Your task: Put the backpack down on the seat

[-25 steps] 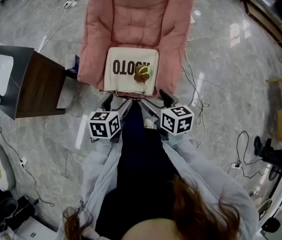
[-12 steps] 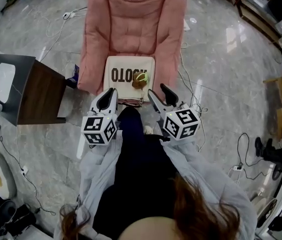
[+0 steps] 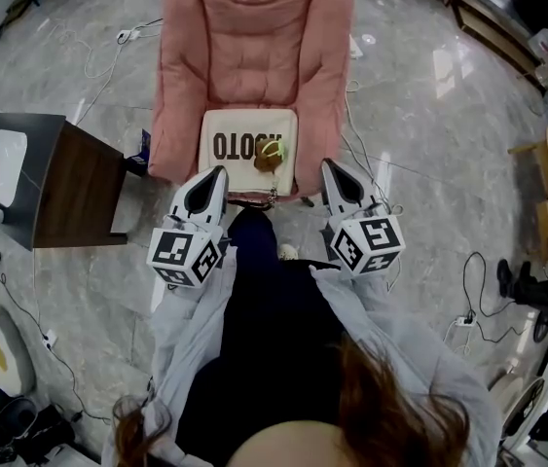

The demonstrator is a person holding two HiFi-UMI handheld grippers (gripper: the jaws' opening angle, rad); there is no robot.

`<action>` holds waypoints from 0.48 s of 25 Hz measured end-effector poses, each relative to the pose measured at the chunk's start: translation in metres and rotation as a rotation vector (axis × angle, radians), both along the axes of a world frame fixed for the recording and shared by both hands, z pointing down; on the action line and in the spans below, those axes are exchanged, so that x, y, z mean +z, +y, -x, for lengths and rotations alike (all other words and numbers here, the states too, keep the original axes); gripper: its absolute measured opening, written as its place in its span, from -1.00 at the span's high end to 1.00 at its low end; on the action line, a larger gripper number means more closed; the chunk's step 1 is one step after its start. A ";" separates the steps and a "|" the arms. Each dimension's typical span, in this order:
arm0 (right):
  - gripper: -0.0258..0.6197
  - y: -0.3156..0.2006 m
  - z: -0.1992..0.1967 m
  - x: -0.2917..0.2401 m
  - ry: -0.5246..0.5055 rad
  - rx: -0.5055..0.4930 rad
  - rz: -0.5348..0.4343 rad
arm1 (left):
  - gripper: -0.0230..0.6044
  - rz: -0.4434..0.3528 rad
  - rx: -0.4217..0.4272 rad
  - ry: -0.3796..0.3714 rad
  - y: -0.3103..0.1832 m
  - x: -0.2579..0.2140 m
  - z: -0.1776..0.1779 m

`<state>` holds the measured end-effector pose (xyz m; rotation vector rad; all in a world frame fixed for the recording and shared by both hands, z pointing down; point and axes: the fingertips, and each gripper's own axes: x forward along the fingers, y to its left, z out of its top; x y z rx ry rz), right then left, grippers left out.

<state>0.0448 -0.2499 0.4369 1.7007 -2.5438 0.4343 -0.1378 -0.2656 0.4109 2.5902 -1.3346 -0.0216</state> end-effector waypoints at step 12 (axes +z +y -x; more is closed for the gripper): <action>0.90 0.002 -0.007 0.016 -0.012 0.010 0.040 | 0.88 0.026 -0.013 -0.003 0.002 0.011 -0.002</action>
